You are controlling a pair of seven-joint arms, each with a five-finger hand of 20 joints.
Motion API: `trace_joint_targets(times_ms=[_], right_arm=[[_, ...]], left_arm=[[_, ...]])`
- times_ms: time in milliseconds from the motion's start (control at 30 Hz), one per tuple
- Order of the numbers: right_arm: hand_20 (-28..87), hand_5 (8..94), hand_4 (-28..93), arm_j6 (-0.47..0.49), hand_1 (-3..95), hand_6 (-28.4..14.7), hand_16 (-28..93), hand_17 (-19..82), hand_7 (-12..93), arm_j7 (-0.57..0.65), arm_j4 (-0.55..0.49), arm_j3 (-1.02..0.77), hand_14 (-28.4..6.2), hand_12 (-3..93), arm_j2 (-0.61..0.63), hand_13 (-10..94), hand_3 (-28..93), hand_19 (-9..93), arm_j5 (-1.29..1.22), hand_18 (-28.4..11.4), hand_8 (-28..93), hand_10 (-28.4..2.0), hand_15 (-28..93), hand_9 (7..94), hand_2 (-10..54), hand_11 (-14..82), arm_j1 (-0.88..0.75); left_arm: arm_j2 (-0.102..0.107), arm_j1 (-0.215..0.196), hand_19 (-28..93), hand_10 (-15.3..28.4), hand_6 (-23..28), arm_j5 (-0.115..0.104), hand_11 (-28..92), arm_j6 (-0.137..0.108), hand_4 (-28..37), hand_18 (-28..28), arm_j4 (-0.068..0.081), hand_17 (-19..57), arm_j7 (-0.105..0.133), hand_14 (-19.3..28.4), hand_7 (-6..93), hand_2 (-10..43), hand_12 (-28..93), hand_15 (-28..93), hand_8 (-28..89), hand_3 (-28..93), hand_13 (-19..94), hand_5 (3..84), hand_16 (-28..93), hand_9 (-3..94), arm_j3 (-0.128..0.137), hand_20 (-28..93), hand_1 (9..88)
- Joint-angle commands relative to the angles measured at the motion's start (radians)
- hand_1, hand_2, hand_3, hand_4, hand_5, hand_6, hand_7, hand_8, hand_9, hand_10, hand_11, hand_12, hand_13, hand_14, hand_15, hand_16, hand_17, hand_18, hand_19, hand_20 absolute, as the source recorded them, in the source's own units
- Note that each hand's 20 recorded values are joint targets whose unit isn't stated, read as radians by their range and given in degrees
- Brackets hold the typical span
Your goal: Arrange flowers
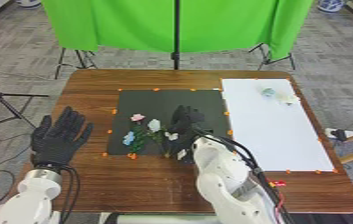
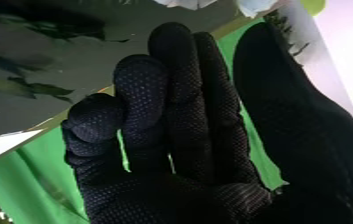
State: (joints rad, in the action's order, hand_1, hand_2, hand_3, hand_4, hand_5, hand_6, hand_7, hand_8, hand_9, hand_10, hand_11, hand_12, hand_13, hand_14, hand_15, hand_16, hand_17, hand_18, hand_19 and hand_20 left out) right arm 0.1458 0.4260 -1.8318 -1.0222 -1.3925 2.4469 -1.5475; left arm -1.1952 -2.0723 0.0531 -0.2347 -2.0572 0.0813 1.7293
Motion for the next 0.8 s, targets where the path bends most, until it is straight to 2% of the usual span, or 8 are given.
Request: trace_joint_targets(times_ms=[33,133,200,333,433,600,700,800], right_arm=[[43,66.6,-28,-0.083,49.6,-3.0,35,33,18,0.028,-0.066,-0.093,-16.2,41.3,0.04,62,75,88,-0.021,-24.7,-7,-13.3,69,78.6,-9.5,29.2,0.009],[42,65.9,-28,-0.146,47.6,-3.6,34,33,17,0.012,-0.039,-0.18,-16.6,35.9,0.089,60,76,88,-0.051,-24.6,-11,-14.8,69,75.1,-9.5,29.2,0.061],[42,61.7,-28,-0.163,44.5,-4.3,28,32,18,0.01,-0.001,-0.221,-16.8,22.2,0.14,53,80,89,-0.063,-23.4,-13,-17.3,67,64.9,-9.5,27.6,0.105],[37,53.5,-28,-0.159,43.2,-4.7,16,26,21,-0.006,0.101,-0.334,-16.5,15.8,0.218,40,83,80,0.003,-21.8,-15,-18.1,54,49.0,-9.5,18.7,0.172],[34,49.5,-28,-0.141,42.9,-4.4,13,22,22,0.003,0.157,-0.391,-17.5,14.7,0.267,34,85,75,0.036,-21.3,-15,-17.5,48,42.5,-9.5,15.9,0.199],[35,45.9,-28,-0.043,44.5,-4.1,12,23,22,0.054,0.227,-0.454,-16.5,13.6,0.309,32,85,78,0.02,-21.1,-16,-16.8,46,39.1,-9.5,15.1,0.244],[34,43.6,-28,0.048,45.0,-4.1,11,22,21,0.015,0.251,-0.494,-16.3,12.7,0.319,30,85,77,0.042,-20.9,-16,-16.3,44,36.4,-9.5,13.5,0.249],[34,42.3,-28,0.066,43.3,-3.9,11,20,20,-0.012,0.295,-0.5,-16.4,11.9,0.322,28,84,75,-0.003,-20.7,-15,-16.0,41,34.4,-9.5,12.3,0.266]], left_arm=[[-0.009,-0.015,43,15.2,8.7,-0.001,32,-0.002,-28.3,16.4,-0.004,-4.9,-0.009,16.5,18.2,15.6,15,52,-11,74,33,47.4,-7,42.9,0.002,18,28.9],[-0.01,-0.018,43,15.2,8.7,0.0,32,0.005,-28.3,16.5,-0.005,-5.0,0.005,16.7,18.1,15.5,15,52,-11,74,34,47.4,-7,43.0,0.003,18,28.8],[-0.015,-0.024,43,15.2,8.6,0.003,32,0.006,-28.3,16.5,-0.009,-5.0,0.007,16.6,18.2,15.5,15,52,-11,74,34,47.4,-7,43.1,0.005,18,28.8],[-0.018,-0.036,43,15.2,8.5,0.001,32,0.007,-28.3,16.5,-0.014,-5.0,0.016,16.7,18.1,15.4,15,52,-11,75,34,47.5,-7,43.3,0.009,18,28.7],[-0.019,-0.043,43,15.2,8.4,0.0,32,0.006,-28.3,16.5,-0.017,-4.9,0.023,16.7,18.1,15.3,15,52,-11,75,34,47.4,-7,43.2,0.012,18,28.7],[-0.016,-0.044,43,15.0,8.5,-0.003,32,0.004,-28.3,16.3,-0.02,-4.9,0.03,16.6,18.1,15.3,15,52,-11,75,34,47.4,-7,43.4,0.013,18,28.7],[-0.014,-0.046,43,14.9,8.4,-0.004,32,0.002,-28.3,16.4,-0.023,-4.9,0.037,16.6,18.0,15.4,15,52,-11,75,34,47.4,-7,43.4,0.012,18,28.7],[-0.012,-0.05,43,14.9,8.4,-0.011,32,-0.003,-28.3,16.4,-0.025,-4.9,0.04,16.6,18.1,15.3,15,52,-11,75,34,47.4,-7,43.3,0.011,18,28.6]])
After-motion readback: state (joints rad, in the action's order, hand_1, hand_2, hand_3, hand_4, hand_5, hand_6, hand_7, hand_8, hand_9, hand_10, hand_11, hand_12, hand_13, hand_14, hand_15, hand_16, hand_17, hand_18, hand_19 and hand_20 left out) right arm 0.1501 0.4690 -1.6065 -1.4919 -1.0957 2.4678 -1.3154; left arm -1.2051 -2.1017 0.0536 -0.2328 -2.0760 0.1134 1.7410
